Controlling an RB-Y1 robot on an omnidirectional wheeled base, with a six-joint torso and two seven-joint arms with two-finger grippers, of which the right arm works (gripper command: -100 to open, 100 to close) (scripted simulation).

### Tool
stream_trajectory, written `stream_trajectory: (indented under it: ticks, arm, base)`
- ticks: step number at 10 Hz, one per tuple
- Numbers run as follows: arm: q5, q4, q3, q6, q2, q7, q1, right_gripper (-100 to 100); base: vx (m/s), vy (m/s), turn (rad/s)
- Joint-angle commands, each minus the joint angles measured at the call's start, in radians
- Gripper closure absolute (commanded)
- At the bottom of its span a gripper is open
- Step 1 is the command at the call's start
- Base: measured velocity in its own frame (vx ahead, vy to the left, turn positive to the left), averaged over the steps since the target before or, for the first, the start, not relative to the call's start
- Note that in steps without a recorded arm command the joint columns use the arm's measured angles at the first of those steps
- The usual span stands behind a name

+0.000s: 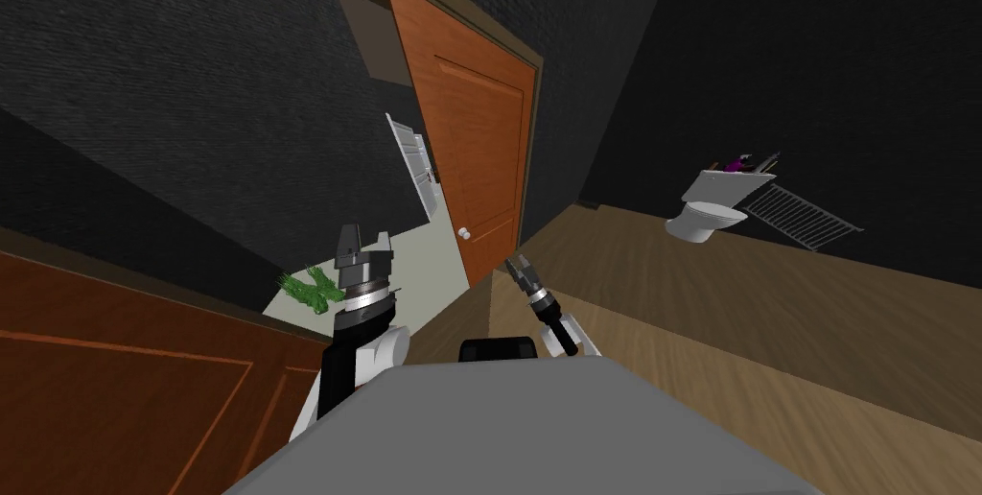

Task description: Pull the door open

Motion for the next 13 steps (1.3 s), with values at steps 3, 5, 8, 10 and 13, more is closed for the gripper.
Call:
stream_trajectory:
  ticks: [3, 5, 8, 10, 13]
  arm:
    - [0.042, 0.068, 0.015, -0.029, 0.003, 0.05, -0.014, -100]
    - [0.065, 0.103, 0.023, -0.042, 0.004, 0.075, -0.022, -100]
    - [0.11, 0.172, 0.039, -0.067, 0.008, 0.124, -0.039, -100]
    - [0.131, 0.205, 0.047, -0.079, 0.01, 0.147, -0.046, -100]
    - [0.163, 0.255, 0.058, -0.098, 0.014, 0.182, -0.058, -100]
  base:
    - [0.079, 0.07, -0.08]
    - [0.072, 0.069, -0.075]
    - [0.108, 0.106, -0.102]
    - [0.081, 0.068, -0.064]
    - [0.071, 0.057, -0.076]
